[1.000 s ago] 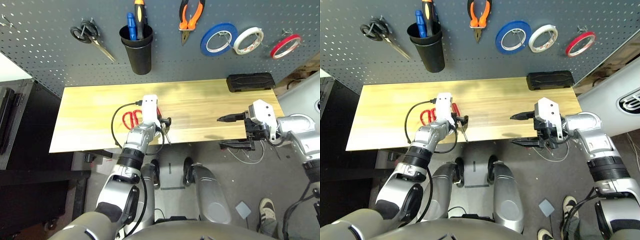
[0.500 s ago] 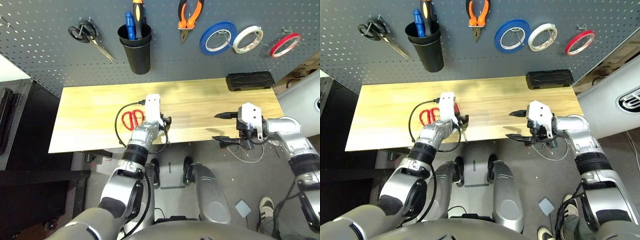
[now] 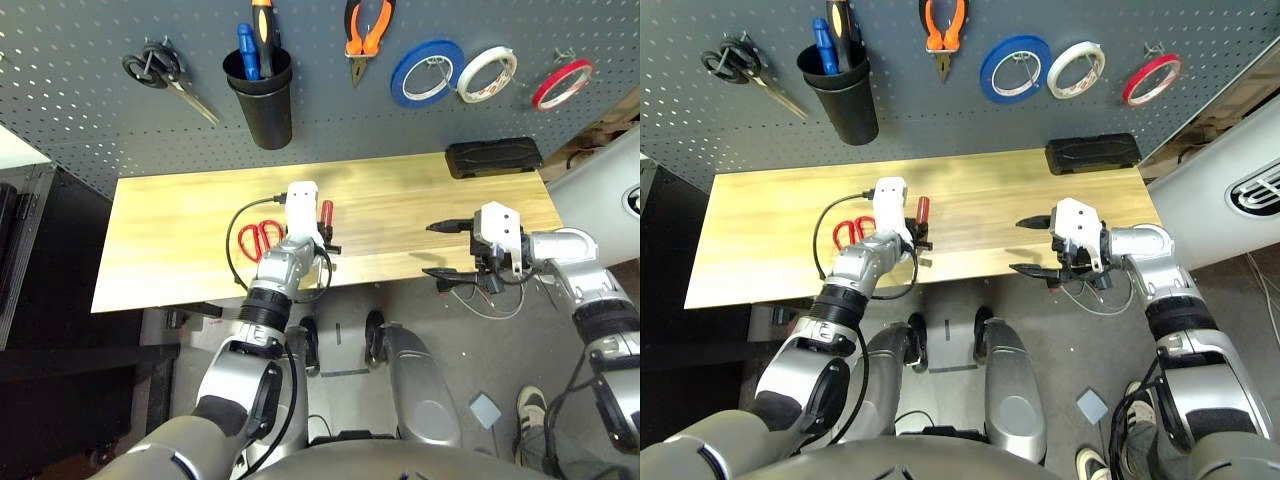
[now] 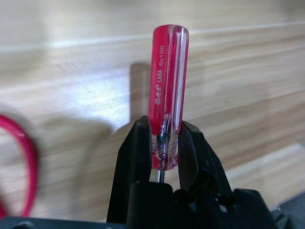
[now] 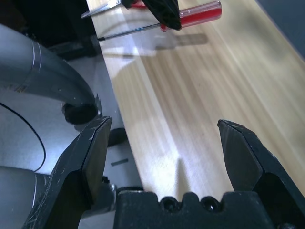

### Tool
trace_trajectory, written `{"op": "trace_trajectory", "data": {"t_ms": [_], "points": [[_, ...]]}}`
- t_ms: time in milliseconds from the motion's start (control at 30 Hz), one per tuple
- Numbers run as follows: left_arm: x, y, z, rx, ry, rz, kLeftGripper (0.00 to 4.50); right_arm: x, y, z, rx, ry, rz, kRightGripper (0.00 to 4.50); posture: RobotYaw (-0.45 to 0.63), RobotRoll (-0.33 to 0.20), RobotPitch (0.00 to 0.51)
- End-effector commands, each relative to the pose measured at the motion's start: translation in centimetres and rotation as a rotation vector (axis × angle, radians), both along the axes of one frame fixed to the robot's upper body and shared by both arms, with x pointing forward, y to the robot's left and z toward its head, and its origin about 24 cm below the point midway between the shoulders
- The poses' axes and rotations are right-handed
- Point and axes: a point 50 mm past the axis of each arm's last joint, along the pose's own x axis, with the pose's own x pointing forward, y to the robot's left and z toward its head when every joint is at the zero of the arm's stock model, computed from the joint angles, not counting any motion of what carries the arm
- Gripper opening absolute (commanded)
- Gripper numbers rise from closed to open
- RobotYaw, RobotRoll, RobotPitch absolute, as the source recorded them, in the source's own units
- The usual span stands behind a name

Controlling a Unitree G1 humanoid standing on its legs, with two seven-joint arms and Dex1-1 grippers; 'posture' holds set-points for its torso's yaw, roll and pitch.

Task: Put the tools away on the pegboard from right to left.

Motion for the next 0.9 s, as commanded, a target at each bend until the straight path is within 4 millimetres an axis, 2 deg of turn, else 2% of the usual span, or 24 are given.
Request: {"op": "trace_trajectory", "data": {"t_ms": [33, 367, 567, 800, 900], "points": [[-1.6, 0.3, 2.0, -0.011, -0.034, -0.047, 0.8, -0.2, -0.6, -0.1, 0.01, 0.011, -0.002, 4.5, -0.09, 0.0, 0.291], [-5.9, 3.2, 7.5, 0.055, -0.157, -0.096, 0.8, 0.4, -0.7, 0.3, 0.039, 0.007, 0.006, 4.5, 0.01, 0.0, 0.249], [-7.4, 4.7, 11.1, 0.084, -0.336, -0.084, 0.8, 1.1, -0.3, 1.6, 0.131, -0.026, 0.027, 4.5, 0.05, 0.0, 0.223], [-8.5, 7.1, 13.3, 0.134, -0.561, 0.005, 0.8, 2.0, -0.5, 5.7, 0.263, -0.08, 0.025, 4.5, 0.07, 0.0, 0.194], [-8.4, 7.8, 15.1, 0.159, -0.665, 0.055, 0.8, 1.9, -0.8, 7.7, 0.29, -0.09, 0.044, 4.5, 0.07, 0.0, 0.189]]}}
